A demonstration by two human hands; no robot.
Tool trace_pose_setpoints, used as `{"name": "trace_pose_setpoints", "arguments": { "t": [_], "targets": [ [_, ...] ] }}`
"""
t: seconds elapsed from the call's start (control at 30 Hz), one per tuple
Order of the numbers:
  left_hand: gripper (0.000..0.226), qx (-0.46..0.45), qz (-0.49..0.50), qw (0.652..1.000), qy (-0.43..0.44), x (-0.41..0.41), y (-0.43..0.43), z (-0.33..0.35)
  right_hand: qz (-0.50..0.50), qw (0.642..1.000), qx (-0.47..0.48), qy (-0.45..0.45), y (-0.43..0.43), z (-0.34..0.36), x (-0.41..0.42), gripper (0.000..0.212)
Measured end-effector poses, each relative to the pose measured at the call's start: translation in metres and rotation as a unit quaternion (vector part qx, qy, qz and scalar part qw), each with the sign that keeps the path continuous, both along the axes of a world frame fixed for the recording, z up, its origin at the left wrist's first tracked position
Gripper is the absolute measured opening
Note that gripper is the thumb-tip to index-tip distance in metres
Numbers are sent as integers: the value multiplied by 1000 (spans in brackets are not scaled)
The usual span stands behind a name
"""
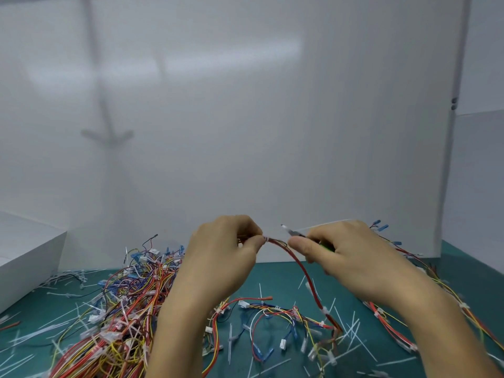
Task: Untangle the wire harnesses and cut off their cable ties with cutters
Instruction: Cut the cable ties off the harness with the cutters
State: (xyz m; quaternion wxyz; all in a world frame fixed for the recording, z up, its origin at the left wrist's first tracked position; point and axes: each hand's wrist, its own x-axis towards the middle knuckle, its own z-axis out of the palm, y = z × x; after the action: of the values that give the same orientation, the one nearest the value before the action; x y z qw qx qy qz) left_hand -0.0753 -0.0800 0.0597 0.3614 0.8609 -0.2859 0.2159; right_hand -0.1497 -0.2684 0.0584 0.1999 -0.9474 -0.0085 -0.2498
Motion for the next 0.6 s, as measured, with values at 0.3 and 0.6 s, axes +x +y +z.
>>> {"name": "trace_pose_setpoints", "arguments": {
  "t": [0.3,0.6],
  "targets": [
    [16,-300,-149,877,345,8,0,3,90,965,227,94,1,2,0,67],
    [17,-369,-284,795,388,6,3,5,116,913,348,179,0,0,4,68]
  ]
}}
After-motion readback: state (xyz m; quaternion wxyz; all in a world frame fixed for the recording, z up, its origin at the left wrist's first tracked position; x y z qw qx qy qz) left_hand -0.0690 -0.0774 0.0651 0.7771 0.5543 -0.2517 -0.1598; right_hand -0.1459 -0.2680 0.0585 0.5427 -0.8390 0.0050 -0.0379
